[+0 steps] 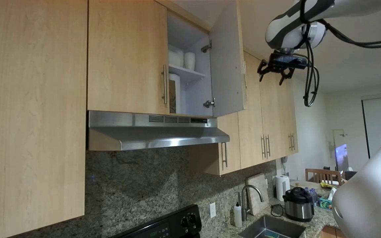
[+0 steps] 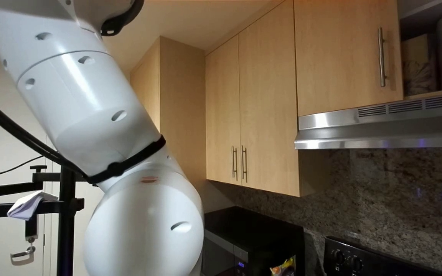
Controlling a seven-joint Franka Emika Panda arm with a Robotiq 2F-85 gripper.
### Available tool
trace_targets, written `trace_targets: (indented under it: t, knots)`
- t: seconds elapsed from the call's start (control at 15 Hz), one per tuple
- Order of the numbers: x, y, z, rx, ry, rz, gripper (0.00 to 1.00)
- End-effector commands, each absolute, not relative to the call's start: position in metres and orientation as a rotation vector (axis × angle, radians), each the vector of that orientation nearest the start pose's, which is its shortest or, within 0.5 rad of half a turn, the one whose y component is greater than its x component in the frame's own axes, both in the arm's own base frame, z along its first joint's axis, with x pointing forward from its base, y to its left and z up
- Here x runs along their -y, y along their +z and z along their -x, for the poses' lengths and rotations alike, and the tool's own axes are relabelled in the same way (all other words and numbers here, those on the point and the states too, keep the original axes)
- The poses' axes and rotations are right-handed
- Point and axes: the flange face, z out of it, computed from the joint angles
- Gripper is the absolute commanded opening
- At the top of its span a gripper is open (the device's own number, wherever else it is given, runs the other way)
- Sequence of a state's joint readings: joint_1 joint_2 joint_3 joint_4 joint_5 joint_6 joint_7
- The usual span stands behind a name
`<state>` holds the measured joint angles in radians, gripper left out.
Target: Open the right door of the cabinet above the stove
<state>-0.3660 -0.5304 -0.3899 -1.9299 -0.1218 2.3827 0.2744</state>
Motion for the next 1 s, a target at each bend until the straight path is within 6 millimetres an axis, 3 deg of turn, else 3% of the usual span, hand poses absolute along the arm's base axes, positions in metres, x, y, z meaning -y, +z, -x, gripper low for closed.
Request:
trace_targets:
  t: [0.0, 0.47, 0.73, 0.93]
  knots:
    - [0.371, 0.792, -0.256, -1.437, -1.526, 2.557, 1.00]
    - [0.367, 0.818, -0.218, -1.444, -1.384, 2.572, 1.00]
    - [0.350, 0.832, -0.207, -1.396, -1.329, 2.614, 1.00]
    - [0.326, 0.841, -0.212, -1.316, -1.311, 2.673, 1.00]
